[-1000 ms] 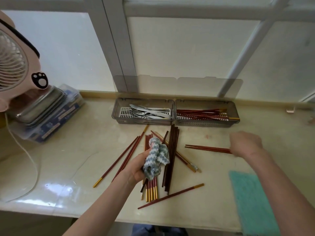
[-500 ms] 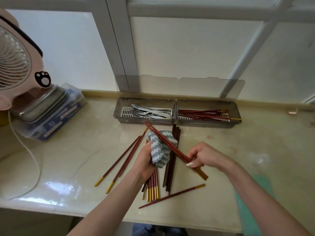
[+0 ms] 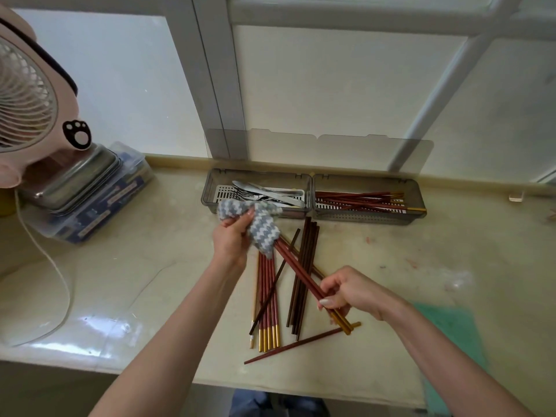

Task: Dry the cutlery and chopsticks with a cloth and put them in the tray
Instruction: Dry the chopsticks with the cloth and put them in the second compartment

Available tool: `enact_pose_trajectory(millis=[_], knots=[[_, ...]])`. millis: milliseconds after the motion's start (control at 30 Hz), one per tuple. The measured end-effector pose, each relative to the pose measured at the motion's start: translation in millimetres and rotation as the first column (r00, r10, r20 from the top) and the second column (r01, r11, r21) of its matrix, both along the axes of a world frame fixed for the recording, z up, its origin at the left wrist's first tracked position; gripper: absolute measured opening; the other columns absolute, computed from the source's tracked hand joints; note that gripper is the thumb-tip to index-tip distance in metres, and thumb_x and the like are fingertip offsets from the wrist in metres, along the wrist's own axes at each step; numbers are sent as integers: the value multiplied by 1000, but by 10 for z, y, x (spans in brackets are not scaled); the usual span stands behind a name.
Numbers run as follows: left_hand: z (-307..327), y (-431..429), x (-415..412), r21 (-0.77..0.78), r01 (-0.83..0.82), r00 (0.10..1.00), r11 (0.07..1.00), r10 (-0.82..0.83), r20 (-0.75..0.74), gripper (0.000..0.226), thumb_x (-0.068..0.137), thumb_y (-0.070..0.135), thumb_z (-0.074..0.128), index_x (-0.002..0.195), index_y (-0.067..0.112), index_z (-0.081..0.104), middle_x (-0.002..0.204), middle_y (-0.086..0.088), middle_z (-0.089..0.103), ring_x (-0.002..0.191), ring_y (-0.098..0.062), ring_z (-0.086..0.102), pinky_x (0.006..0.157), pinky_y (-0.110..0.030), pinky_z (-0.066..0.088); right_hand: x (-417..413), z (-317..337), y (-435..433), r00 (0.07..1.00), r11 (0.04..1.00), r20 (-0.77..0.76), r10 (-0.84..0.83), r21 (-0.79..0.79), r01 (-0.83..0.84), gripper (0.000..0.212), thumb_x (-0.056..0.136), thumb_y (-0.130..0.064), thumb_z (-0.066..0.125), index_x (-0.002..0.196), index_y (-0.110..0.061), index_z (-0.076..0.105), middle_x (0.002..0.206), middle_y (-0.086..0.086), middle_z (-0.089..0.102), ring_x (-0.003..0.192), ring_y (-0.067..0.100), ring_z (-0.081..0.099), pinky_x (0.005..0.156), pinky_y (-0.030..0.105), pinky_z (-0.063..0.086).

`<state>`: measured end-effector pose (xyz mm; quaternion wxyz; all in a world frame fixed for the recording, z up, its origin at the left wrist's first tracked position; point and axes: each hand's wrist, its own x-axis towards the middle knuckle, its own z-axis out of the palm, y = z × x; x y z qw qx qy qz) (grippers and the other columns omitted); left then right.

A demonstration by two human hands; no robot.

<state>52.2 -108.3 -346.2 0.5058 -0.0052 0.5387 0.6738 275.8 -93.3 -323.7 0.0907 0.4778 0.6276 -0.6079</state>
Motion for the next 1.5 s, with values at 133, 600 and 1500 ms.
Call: enact_pose_trajectory(millis=[133, 600, 1500], knots=[[75, 39, -115, 40, 4, 999, 999, -3, -39, 10, 90, 2, 53, 99, -2, 56, 94, -10, 63, 83, -20, 63, 63, -28, 59, 24, -37, -48, 998, 999, -45, -46, 18, 47, 19, 86, 3, 60, 73, -6, 69, 63, 4, 63, 60, 19, 66, 61, 28, 56], [-75, -79, -1, 66, 149, 988, 987, -147, -39, 14, 90, 11, 54, 96, 2, 63, 94, -11, 67, 85, -22, 64, 89, -40, 51, -154, -99, -45, 996, 996, -63, -62, 61, 66, 24, 85, 4, 61, 66, -10, 66, 53, -4, 61, 54, 16, 63, 59, 29, 55], [-196, -386, 639, -86, 321, 938, 943, -330, -111, 18, 91, 6, 52, 102, -6, 60, 90, -14, 68, 77, -18, 67, 66, -24, 55, -423, -290, -30, 743, 803, -350, -571, -49, 594, 13, 80, 2, 68, 86, 2, 56, 68, 13, 67, 48, 17, 63, 47, 24, 54]])
